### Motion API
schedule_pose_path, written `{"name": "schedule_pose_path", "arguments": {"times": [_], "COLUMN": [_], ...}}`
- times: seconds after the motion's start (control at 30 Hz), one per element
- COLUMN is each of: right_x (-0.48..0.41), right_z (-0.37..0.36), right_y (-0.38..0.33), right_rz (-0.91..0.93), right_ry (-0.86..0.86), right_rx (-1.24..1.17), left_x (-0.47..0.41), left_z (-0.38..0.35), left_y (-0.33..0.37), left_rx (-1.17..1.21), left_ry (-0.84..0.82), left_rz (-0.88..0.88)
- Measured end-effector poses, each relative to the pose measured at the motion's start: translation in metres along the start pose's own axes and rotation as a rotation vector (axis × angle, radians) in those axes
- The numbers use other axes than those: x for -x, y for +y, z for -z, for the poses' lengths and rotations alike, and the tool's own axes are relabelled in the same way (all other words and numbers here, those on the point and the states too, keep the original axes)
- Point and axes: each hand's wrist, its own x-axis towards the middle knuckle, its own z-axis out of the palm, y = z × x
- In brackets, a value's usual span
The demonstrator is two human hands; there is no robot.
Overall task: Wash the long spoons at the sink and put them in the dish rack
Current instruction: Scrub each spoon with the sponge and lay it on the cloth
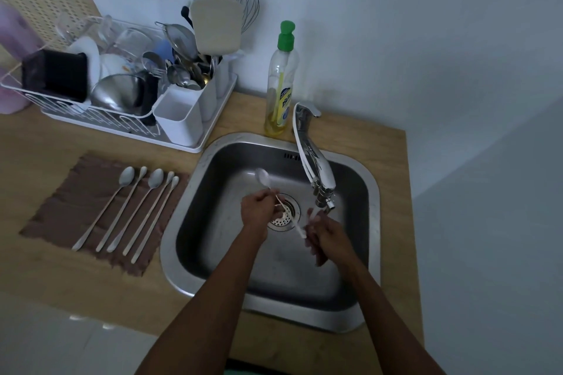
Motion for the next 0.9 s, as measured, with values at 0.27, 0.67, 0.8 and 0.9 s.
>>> {"name": "schedule_pose_path", "arguments": {"times": [0.27,0.67,0.8,0.9], "right_x": [-0.035,-0.031,-0.036,-0.033], "right_z": [0.004,-0.016,-0.015,-0.003], "right_y": [0.029,0.02,0.02,0.014], "right_rz": [-0.257,-0.032,0.04,0.047], "right_ry": [0.038,0.026,0.164,0.079], "right_rx": [-0.844,-0.228,-0.001,0.019], "left_x": [0.018,0.019,0.003,-0.007], "left_z": [0.034,0.025,0.029,0.041], "left_y": [-0.019,-0.035,-0.024,-0.012], "left_rx": [-0.531,-0.963,-1.157,-1.226], "left_ry": [-0.322,-0.355,-0.454,-0.588], "left_rz": [-0.16,-0.413,-0.368,-0.357]}}
